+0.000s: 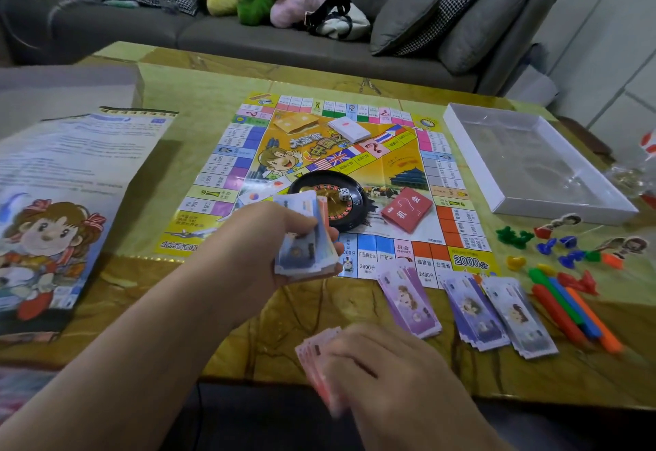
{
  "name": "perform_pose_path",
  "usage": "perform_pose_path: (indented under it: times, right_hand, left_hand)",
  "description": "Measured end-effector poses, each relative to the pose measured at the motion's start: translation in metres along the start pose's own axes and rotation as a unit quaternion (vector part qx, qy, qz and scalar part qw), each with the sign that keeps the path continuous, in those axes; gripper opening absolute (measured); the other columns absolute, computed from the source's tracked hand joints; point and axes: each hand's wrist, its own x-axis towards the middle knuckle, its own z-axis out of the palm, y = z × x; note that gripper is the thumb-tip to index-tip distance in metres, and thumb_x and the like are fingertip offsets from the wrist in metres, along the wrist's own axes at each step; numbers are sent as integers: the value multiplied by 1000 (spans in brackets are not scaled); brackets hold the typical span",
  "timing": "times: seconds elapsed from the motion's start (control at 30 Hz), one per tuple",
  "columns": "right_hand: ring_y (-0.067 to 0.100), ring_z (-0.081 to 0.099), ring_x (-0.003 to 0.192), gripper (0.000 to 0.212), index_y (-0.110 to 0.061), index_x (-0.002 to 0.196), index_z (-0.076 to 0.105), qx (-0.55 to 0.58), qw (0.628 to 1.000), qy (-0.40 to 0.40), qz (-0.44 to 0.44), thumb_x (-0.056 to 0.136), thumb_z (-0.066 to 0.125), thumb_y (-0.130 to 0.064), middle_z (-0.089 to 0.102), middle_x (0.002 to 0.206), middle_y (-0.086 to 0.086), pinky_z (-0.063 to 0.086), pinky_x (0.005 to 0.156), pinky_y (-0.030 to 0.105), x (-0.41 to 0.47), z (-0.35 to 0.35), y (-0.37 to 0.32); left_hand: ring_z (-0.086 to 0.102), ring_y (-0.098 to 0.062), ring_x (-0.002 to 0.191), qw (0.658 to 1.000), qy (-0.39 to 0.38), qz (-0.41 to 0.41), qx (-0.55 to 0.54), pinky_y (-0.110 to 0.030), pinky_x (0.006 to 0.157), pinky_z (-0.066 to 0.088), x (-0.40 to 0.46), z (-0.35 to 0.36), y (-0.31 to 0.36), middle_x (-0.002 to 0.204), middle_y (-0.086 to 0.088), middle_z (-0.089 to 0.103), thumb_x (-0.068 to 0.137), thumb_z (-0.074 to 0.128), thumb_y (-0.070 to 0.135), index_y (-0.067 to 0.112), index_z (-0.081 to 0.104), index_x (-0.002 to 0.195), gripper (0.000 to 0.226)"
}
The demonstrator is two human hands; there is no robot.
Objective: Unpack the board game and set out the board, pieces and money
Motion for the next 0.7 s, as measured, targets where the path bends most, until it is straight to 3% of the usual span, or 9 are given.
perform_pose_path:
  times: [0.03,0.17,0.27,0.33,0.43,0.6,0.7]
  right_hand:
    - [3,64,93,13,-25,97,76,20,999,44,11,96,73,-38,72,101,-10,52,83,11,0,-4,2]
    - [24,72,88,44,-14,109,83,-45,965,241,99,113,42,-30,72,114,11,63,71,27,5,-28,21]
    - [30,64,89,32,-10,121,79,-81,937,310,137,105,51,-10,60,115,16,58,53,44,9,-47,41]
    - [31,60,90,35,-9,121,78,-91,936,316,129,105,46,-8,55,117,15,56,55,46,12,-49,46]
    - [33,62,92,45,-6,120,76,-84,946,295,106,110,32,-12,52,122,14,57,60,47,17,-38,44]
    - [35,64,103,31,2,127,70,-72,960,246,110,99,57,1,59,119,18,58,69,48,20,-21,45]
    - [33,64,107,35,2,132,68,-55,962,243,116,101,53,-1,60,121,18,59,76,45,24,-20,46]
  left_hand:
    - [78,-35,78,1000,-14,-1,-9,-47,60,65,-1,-1,0,97,-25,77,104,47,2,-6,56,128,27]
    - [78,-36,79,997,-53,-2,-53,-51,70,65,-3,-6,-1,96,-23,76,96,50,7,-6,61,125,34]
    - [76,-40,85,994,-70,-16,-85,-57,84,62,-4,-2,-8,103,-27,73,91,51,10,-6,61,123,38]
    - [73,-42,99,992,-88,-34,-85,-63,100,52,-4,4,-16,122,-31,70,89,50,13,-3,60,125,40]
    - [61,-42,104,987,-133,-54,-74,-66,116,34,-4,11,-27,133,-35,62,85,51,18,-9,62,129,53]
    - [62,-45,109,982,-140,-31,-122,-60,114,41,-4,16,-27,133,-35,62,88,45,19,-10,60,132,55]
    - [63,-50,121,983,-133,-23,-123,-57,113,43,-4,15,-27,128,-32,67,88,46,21,-8,64,129,53]
